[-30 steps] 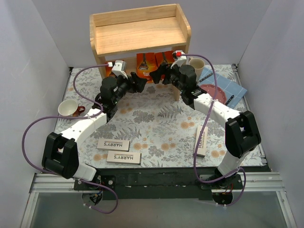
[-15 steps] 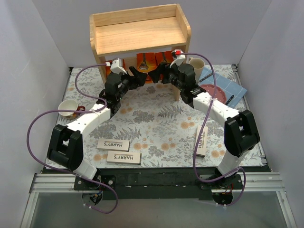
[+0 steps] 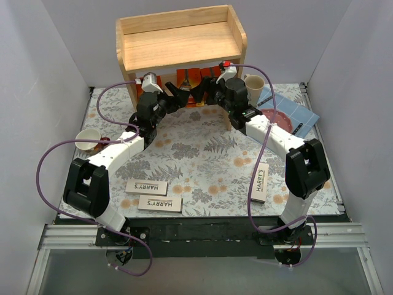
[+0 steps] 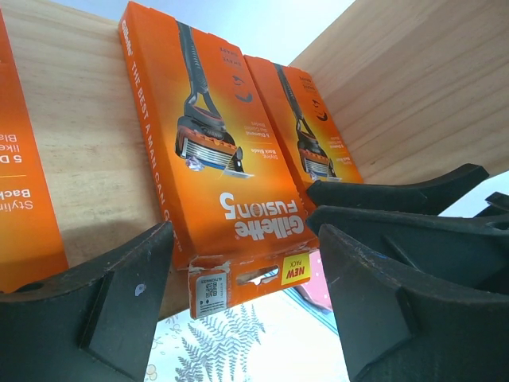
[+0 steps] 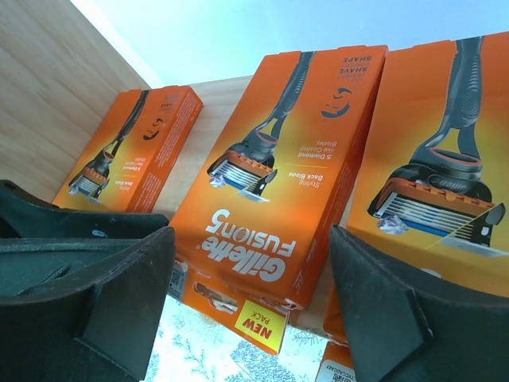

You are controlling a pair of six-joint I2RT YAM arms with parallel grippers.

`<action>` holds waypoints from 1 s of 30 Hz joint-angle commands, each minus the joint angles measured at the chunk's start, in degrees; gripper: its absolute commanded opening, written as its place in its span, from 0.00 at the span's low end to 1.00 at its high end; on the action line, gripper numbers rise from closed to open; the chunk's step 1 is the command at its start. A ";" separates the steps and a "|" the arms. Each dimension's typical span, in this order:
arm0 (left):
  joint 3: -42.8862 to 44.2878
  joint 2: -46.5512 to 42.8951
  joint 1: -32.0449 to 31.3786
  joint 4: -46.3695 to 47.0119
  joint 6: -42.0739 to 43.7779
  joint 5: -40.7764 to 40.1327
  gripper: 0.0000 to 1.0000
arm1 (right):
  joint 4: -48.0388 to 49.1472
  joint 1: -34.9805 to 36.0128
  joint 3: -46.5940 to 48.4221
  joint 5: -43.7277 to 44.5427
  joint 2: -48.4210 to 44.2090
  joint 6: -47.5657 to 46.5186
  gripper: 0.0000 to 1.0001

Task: Place and organize the shaving razors onto the shelf

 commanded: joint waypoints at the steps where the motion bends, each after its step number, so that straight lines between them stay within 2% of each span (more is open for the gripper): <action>1: 1.45 0.46 -0.14 -1.99 -1.18 -0.41 0.73 | -1.98 1.11 2.07 -0.69 1.48 2.06 0.84; 18: -0.22 -2.08 -0.14 -1.55 -2.15 -1.56 0.72 | -2.68 3.21 3.92 -2.19 0.60 -1.71 0.83; 30: -3.73 -4.28 0.04 1.61 -6.36 2.91 0.73 | -7.43 5.06 4.09 4.93 2.53 -6.64 0.83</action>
